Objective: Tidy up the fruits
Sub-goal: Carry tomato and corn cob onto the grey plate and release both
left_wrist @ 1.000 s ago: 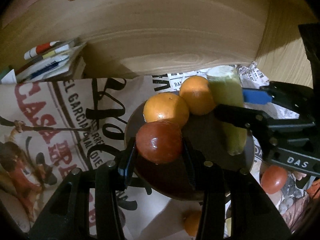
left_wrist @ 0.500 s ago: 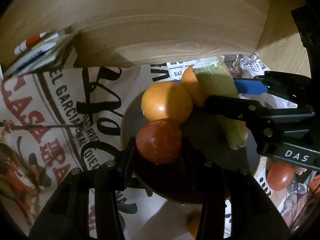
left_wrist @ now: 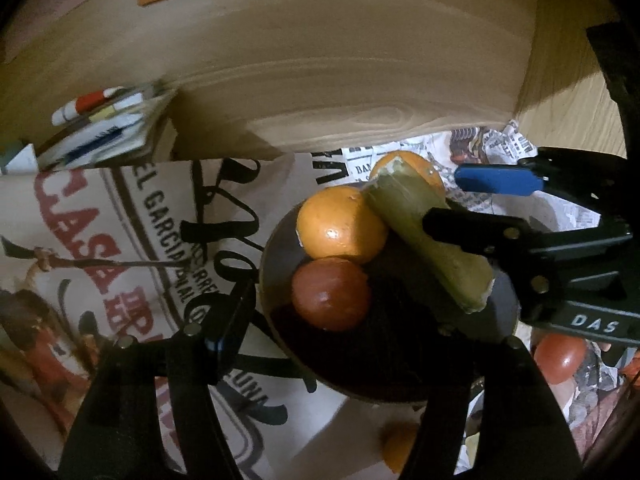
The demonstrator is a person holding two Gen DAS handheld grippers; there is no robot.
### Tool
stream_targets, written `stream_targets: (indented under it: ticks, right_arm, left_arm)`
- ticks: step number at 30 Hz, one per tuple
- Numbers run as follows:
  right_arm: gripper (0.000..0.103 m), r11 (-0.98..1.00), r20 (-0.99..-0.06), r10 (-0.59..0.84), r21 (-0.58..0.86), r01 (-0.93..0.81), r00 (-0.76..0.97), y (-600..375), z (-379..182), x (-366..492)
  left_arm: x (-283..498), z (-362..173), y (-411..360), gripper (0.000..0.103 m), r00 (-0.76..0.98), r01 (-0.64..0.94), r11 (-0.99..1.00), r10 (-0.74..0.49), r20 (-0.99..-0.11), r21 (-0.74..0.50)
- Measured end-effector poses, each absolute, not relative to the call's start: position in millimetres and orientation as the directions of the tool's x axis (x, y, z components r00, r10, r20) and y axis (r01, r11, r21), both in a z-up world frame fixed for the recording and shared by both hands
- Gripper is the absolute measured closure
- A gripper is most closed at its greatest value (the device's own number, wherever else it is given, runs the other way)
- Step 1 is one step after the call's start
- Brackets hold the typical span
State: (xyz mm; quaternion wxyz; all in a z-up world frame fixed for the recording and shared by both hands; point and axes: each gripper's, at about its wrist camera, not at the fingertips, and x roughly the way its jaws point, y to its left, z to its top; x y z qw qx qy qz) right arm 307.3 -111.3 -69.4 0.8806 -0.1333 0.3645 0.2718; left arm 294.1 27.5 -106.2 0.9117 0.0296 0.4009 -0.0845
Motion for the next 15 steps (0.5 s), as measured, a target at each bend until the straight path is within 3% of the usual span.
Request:
stream_targets:
  ticks: [15]
  right_arm:
    - [0.055, 0.842, -0.627, 0.391, -0.052, -0.536, 0.674, -141.8, -27.3, 247.9]
  left_arm:
    - [224.4, -47.9, 35.2, 0.037, 0.781, 0.148, 0.989, -0.117, -0.614, 0.000]
